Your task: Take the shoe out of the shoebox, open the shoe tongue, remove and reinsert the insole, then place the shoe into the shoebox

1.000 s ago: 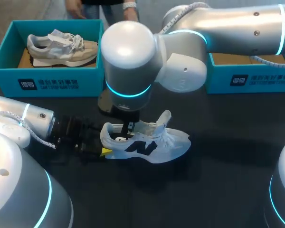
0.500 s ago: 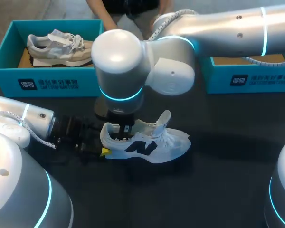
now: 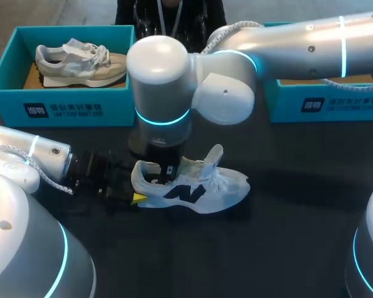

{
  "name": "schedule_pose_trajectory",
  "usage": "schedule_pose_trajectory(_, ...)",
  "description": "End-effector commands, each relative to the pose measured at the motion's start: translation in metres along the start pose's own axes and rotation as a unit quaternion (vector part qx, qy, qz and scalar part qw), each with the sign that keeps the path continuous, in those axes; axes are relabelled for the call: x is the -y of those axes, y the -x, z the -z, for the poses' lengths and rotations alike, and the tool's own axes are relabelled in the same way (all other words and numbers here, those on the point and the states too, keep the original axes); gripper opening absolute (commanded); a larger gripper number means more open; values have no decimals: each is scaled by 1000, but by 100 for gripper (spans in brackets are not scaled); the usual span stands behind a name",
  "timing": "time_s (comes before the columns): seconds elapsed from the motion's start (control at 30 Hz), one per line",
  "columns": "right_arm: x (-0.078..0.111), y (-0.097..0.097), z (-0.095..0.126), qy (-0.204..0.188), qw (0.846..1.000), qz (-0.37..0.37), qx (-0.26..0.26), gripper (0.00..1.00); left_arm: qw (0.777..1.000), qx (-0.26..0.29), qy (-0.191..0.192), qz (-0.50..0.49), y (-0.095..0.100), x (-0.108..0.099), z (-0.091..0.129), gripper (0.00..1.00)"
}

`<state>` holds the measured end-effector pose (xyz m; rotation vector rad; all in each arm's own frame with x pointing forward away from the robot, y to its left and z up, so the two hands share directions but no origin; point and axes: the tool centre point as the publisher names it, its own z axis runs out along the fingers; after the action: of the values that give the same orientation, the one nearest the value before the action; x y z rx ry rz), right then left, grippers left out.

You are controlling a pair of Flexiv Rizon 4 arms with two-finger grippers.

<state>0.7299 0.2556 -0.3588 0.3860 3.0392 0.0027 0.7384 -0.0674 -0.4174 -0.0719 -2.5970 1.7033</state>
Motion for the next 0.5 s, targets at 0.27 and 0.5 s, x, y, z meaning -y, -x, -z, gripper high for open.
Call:
schedule_pose_trajectory(0.27, 4, -8, -9, -14, 1000, -4, -23, 0, 1000, 1, 0, 0, -2, -3, -3, 0)
schedule_pose_trajectory(0.5, 6, 2, -17, -27, 999, -10, -16, 0, 1000, 1, 0, 0, -2, -3, -3, 0)
